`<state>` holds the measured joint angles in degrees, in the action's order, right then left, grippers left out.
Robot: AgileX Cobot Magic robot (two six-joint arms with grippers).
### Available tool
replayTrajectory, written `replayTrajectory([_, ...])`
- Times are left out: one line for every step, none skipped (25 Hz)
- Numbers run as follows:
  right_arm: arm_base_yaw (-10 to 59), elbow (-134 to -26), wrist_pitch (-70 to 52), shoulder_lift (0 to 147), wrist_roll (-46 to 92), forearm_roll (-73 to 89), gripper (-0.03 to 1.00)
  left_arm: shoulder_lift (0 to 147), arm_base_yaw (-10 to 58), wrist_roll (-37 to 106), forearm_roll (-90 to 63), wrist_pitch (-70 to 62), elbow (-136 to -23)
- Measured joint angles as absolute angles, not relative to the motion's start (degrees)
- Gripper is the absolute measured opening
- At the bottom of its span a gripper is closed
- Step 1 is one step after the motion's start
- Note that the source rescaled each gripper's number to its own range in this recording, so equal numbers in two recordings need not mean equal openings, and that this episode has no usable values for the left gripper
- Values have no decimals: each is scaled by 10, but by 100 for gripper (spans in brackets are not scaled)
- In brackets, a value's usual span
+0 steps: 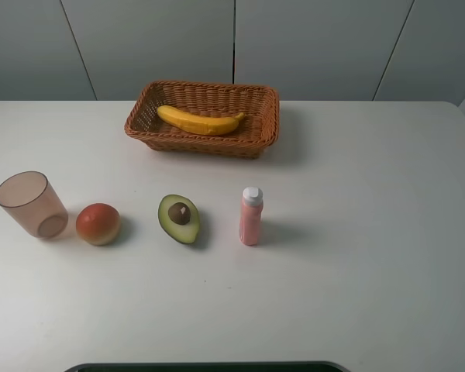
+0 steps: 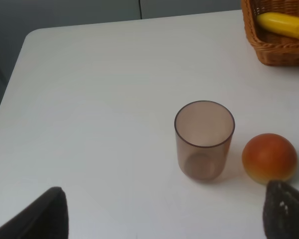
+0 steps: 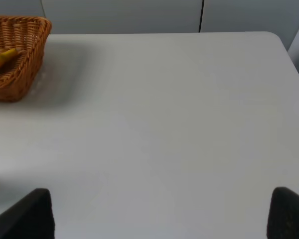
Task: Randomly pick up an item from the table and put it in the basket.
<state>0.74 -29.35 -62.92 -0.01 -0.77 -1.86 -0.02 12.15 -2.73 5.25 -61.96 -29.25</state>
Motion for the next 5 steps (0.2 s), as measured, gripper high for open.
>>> replayTrajectory([7, -293, -629, 0, -8, -19, 87, 0, 122, -27, 53, -620, -292])
replayTrajectory([7, -293, -629, 0, -8, -19, 87, 0, 122, -27, 53, -620, -292])
replayTrajectory([7, -293, -629, 0, -8, -19, 87, 0, 122, -27, 53, -620, -292])
replayTrajectory([7, -293, -629, 0, -8, -19, 87, 0, 122, -27, 53, -620, -292])
replayTrajectory([7, -293, -629, 0, -8, -19, 87, 0, 122, -27, 53, -620, -292])
